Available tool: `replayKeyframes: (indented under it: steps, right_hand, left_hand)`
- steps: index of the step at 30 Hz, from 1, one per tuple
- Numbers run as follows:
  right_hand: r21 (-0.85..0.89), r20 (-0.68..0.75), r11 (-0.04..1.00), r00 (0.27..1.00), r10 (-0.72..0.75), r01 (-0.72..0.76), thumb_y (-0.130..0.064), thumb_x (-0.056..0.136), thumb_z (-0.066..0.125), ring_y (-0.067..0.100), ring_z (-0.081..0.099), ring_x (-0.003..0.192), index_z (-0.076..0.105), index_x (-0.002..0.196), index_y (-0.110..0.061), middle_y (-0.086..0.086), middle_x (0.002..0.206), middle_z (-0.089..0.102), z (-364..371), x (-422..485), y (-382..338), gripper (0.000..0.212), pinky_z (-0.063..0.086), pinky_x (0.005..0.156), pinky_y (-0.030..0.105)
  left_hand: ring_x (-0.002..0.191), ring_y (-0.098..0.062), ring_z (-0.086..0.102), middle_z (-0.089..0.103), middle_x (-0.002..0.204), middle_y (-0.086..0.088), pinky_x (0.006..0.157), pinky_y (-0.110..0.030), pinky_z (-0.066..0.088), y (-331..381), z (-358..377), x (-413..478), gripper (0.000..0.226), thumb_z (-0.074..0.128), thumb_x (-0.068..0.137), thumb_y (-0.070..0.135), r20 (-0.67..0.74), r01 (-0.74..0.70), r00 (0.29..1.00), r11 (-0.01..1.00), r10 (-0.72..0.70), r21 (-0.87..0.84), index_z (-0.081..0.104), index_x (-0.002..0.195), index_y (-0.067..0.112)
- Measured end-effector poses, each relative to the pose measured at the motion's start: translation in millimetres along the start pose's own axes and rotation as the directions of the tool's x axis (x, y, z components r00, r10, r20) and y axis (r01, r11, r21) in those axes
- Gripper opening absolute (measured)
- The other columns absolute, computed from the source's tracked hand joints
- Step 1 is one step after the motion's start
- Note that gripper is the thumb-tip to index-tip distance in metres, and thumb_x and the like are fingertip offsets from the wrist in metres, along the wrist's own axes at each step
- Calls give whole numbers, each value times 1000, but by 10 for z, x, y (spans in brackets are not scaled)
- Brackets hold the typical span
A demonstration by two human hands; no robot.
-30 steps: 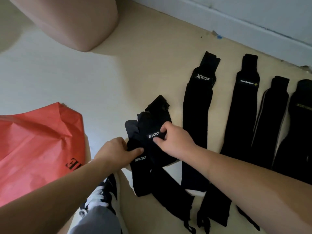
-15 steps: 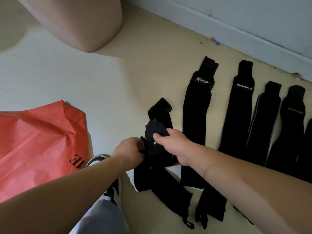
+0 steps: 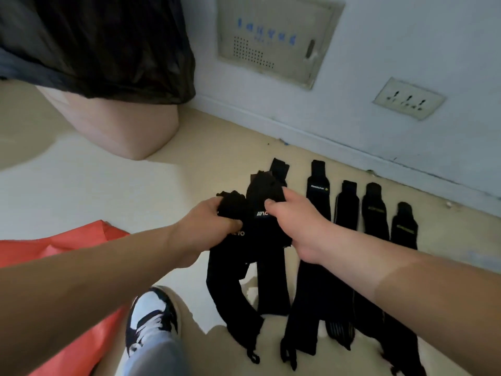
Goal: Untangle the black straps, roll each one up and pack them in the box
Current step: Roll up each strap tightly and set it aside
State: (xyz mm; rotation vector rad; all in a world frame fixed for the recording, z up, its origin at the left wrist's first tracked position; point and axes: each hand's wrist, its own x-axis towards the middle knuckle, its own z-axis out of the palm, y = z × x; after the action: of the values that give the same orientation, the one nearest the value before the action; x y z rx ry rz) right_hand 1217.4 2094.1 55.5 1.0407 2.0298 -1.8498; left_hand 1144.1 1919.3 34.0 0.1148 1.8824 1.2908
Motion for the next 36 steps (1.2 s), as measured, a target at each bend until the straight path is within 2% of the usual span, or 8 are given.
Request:
replayKeyframes:
  steps: [5, 10, 15, 18, 24, 28, 31, 36]
  right_hand:
    - [54, -101, 990, 987, -125, 131, -54, 101, 65, 26, 78, 102, 79, 107, -32, -1, 106, 82, -346, -786, -608, 27, 63, 95, 47]
    - [128, -227, 963, 952, -205, 237, -37, 104, 66, 29, 80, 96, 78, 107, -28, 3, 102, 83, -749, -1623, -919, 15, 65, 91, 53]
    - [270, -325, 902, 913, -245, 338, -19, 108, 61, 33, 79, 97, 75, 110, -29, 8, 106, 81, -1083, -2298, -985, 18, 66, 79, 48]
    - [361, -347, 865, 911, -221, 347, -16, 106, 62, 36, 79, 97, 75, 113, -25, 11, 106, 82, -1228, -2534, -954, 17, 65, 83, 56]
    - [512, -311, 803, 937, -157, 304, -49, 103, 66, 34, 81, 93, 78, 114, -21, 10, 104, 83, -1298, -2564, -696, 32, 65, 83, 54]
    - [453, -305, 828, 930, -203, 329, -30, 106, 65, 31, 82, 92, 79, 112, -21, 10, 103, 83, -1269, -2406, -594, 17, 65, 76, 45]
    - [433, -297, 839, 931, -211, 328, -19, 105, 66, 32, 81, 95, 79, 114, -28, 8, 104, 83, -1300, -2251, -586, 18, 64, 78, 46]
    - [358, -286, 887, 939, -192, 291, -19, 102, 72, 27, 81, 91, 77, 109, -24, 8, 98, 83, -1348, -2011, -599, 10, 63, 77, 41]
  left_hand:
    - [101, -25, 78, 79, 110, -5, 81, -40, 62, 817, 111, -711, 19, 63, 104, 18, 86, -192, 978, 981, 189, 30, 69, 121, 25]
    - [103, -22, 78, 80, 112, 0, 92, -47, 63, 1497, 386, -1414, 19, 62, 105, 27, 133, -307, 947, 947, 294, 94, 71, 121, 32]
    - [100, -23, 79, 81, 107, -2, 91, -43, 63, 1940, 744, -1933, 15, 64, 104, 24, 128, -363, 927, 928, 352, 80, 75, 114, 29]
    - [94, -25, 80, 82, 102, -5, 83, -39, 64, 2016, 974, -2101, 13, 66, 103, 21, 96, -339, 937, 941, 336, 13, 78, 109, 22]
    - [91, -25, 81, 83, 100, -8, 68, -29, 61, 1778, 1198, -2258, 15, 69, 102, 26, 138, -226, 960, 964, 245, -142, 80, 108, 18]
    - [89, -17, 80, 83, 99, -2, 66, -24, 58, 1680, 1164, -2110, 14, 65, 104, 23, 73, -259, 960, 958, 269, -125, 77, 112, 24]
    - [95, -18, 79, 82, 101, 0, 77, -30, 59, 1709, 1114, -1984, 16, 64, 105, 21, 60, -299, 951, 951, 304, -74, 77, 111, 28]
    - [95, -23, 78, 81, 97, -3, 84, -36, 60, 1729, 948, -1714, 12, 66, 104, 28, 31, -292, 956, 956, 291, 40, 77, 101, 26]
